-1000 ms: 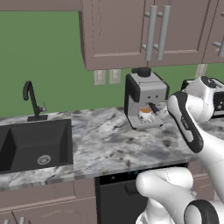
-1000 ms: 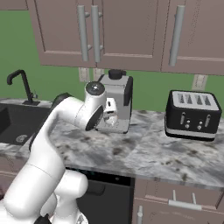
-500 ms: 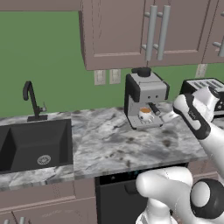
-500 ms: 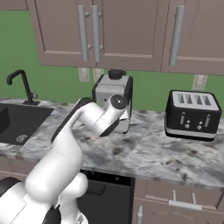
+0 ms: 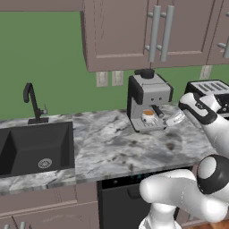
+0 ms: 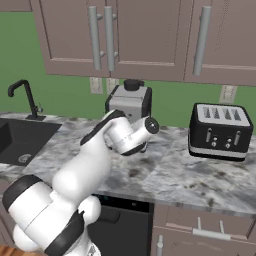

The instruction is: Pick up the brewed coffee from the coffee machine and place it next to the breakfast plate on the dining counter.

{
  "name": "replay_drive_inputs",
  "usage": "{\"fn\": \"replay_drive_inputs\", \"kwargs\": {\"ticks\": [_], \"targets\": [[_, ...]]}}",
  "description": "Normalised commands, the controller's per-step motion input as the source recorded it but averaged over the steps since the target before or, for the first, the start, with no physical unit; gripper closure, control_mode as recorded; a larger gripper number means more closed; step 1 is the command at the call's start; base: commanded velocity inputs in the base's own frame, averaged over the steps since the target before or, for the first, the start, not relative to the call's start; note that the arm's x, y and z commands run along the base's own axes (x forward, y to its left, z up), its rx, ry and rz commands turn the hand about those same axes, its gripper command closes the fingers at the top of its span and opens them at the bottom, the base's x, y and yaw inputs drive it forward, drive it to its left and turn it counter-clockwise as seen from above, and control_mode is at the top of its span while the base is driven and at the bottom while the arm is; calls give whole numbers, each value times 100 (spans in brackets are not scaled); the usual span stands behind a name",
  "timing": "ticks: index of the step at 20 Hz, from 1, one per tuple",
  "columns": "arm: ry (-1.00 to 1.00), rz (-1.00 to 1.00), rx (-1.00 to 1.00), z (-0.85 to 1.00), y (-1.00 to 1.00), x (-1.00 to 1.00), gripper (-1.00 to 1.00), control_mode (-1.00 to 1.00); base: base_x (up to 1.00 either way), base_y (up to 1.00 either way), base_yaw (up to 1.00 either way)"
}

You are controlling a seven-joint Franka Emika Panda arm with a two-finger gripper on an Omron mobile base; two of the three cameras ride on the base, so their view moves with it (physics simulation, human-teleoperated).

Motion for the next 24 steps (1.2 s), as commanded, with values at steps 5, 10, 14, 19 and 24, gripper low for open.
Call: {"fn": "replay_drive_inputs", "kwargs": {"ticks": [5,10,14,19,24], "targets": [[-17,2,0,-32,-4,5,-100,-100,0,0,0],[-13,0,1,-21,0,13,-100,-100,0,0,0],[-9,0,7,-10,0,23,-100,-100,0,0,0],[-7,0,6,-1,0,31,-100,-100,0,0,0],[-7,0,5,-6,0,27,-100,-100,0,0,0]]}}
